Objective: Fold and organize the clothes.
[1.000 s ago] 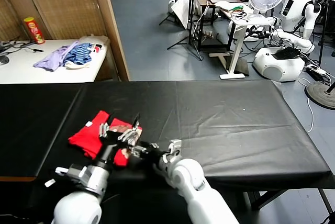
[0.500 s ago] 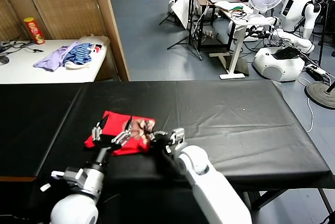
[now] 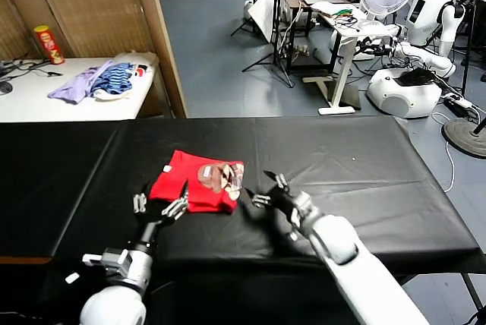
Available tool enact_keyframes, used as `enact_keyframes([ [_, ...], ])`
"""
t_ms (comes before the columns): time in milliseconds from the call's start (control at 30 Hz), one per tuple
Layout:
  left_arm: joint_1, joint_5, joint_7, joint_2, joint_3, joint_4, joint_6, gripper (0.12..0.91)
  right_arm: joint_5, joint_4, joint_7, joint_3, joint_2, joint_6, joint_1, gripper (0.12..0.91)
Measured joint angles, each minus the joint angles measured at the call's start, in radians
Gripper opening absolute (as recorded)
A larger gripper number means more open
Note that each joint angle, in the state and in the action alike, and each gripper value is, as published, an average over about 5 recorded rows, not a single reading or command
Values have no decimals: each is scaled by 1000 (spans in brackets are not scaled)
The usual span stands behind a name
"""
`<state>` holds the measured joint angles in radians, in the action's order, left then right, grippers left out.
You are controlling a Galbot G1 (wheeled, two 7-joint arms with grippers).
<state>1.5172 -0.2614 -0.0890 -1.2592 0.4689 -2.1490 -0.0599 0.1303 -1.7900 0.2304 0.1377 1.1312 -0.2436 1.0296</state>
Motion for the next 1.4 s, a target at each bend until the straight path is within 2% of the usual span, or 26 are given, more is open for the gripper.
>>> enact_keyframes([
  [167,23,-18,-34,23,-11,14,-12,798,-15,-173,-121,117,-10,82,219,797],
  [267,48,-41,-64,47,-18,2,-41,798,-28,-273,-205,183,10,120,370,798],
  [367,88,-77,-88,79,-20,-25,-65,798,-56,-365,-273,227,38,160,513,798],
  [567,208,-81,-115,126,-1,-85,-70,798,-128,-505,-380,246,91,207,748,798],
  [733,318,-79,-146,127,22,-132,-94,798,-149,-575,-456,238,112,178,891,798],
  [900,416,-105,-180,115,49,-186,-160,798,-129,-604,-513,224,120,118,973,798],
  [1133,486,-154,-190,99,86,-267,-245,798,-70,-620,-555,218,123,5,1006,798],
  [1400,497,-169,-185,94,109,-287,-257,798,-67,-624,-555,218,124,-12,1015,798],
])
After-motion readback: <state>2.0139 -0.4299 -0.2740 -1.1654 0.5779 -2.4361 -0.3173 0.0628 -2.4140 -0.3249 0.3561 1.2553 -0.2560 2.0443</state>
